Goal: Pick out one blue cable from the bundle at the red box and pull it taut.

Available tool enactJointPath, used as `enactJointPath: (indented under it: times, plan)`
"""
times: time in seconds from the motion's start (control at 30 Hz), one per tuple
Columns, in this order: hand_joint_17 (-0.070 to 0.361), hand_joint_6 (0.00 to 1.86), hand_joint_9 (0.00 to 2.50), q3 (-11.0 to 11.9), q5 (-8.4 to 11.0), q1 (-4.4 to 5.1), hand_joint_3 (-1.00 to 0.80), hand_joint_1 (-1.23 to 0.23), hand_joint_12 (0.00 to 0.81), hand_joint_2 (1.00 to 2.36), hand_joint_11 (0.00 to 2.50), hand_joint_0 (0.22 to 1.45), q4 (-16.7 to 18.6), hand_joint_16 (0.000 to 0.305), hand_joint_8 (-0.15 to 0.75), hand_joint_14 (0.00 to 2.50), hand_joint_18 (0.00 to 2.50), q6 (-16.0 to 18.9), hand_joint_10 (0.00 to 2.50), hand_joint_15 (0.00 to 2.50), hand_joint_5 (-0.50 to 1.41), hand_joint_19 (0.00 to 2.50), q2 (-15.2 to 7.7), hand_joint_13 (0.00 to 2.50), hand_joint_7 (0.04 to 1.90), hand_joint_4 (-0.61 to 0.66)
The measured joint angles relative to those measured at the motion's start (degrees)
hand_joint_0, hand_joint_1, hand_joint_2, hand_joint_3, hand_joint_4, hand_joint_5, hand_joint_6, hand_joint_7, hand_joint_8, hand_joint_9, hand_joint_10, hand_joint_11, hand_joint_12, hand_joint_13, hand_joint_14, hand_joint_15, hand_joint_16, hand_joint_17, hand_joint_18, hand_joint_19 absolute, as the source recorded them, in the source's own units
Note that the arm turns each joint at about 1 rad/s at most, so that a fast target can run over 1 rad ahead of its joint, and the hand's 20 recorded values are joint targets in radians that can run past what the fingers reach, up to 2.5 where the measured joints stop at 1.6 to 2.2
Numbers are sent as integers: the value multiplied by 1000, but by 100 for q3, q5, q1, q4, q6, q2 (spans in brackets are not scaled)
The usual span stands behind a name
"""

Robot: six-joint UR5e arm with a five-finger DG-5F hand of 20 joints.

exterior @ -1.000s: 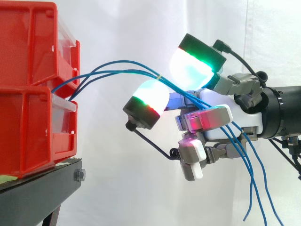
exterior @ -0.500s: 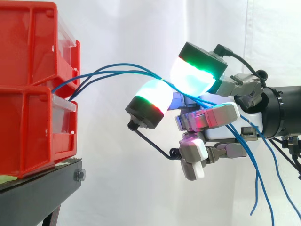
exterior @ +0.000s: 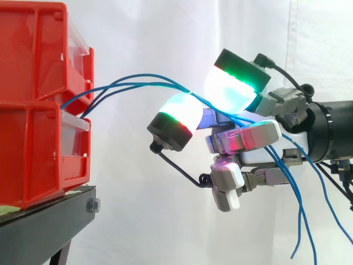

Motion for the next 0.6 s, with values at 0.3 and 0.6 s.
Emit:
enactJointPath:
  times: [0.3, 0.6]
  plan:
    - [85, 903, 1579, 0, 0, 0, -500, -619, 336, 1000, 745, 558, 3, 38, 250, 18, 981, 0, 30, 466, -43, 590, 0, 1204, 826, -122]
    - [87, 899, 1548, -1, 0, 0, -228, -775, 342, 1022, 736, 580, 1, 39, 258, 20, 971, 0, 30, 481, -41, 591, 0, 1196, 861, -92]
